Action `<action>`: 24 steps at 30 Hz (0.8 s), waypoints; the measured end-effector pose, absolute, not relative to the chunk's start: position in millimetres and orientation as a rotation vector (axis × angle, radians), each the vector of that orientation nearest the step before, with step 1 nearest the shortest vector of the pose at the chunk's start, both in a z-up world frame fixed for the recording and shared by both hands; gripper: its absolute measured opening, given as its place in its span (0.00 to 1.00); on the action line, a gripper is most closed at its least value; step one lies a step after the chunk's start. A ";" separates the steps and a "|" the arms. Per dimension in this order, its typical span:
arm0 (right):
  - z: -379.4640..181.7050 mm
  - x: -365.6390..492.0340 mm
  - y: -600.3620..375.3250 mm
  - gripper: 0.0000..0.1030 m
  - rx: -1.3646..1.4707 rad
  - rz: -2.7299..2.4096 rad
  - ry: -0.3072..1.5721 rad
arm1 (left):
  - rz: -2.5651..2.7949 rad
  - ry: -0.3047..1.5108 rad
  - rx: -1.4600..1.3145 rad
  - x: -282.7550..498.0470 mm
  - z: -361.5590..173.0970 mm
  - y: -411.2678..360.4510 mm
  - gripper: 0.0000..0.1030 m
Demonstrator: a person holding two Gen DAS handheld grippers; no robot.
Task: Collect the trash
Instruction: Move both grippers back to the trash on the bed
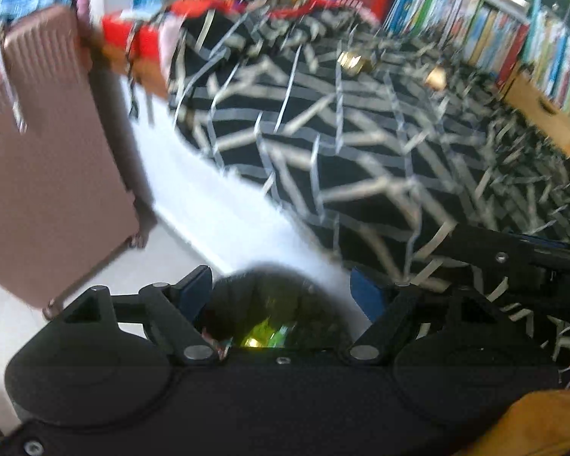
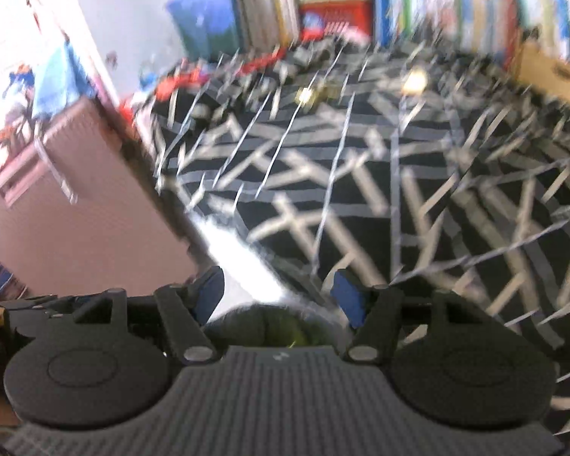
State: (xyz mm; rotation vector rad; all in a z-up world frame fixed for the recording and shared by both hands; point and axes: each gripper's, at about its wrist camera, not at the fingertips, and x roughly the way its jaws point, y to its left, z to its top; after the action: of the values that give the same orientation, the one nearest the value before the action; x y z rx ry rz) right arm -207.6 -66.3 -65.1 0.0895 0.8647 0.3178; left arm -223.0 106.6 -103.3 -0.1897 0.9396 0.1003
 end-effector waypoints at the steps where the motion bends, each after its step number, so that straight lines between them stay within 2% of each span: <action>1: -53.6 -207.1 -70.0 0.73 0.085 0.290 0.839 | 0.085 0.922 -0.188 -220.5 -93.2 105.5 0.76; 8: 16.8 -199.4 -98.1 0.79 0.122 0.053 0.655 | -0.050 0.811 -0.108 -178.1 -26.7 93.0 0.76; 15: 54.4 -187.9 -119.5 0.83 0.132 -0.110 0.516 | -0.163 0.723 -0.074 -128.4 24.1 73.9 0.79; 20: 62.9 -167.1 -127.4 0.85 0.129 -0.162 0.470 | -0.236 0.689 -0.073 -97.3 45.1 62.9 0.93; 24: 60.4 -134.9 -134.1 0.85 0.138 -0.171 0.463 | -0.242 0.668 -0.057 -69.2 53.1 55.7 0.94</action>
State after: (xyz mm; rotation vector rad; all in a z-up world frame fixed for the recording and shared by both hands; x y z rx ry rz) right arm -134.9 -134.1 60.4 0.1378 0.4631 -0.1711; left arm -69.2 55.7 53.1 -0.0572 0.6683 -0.2416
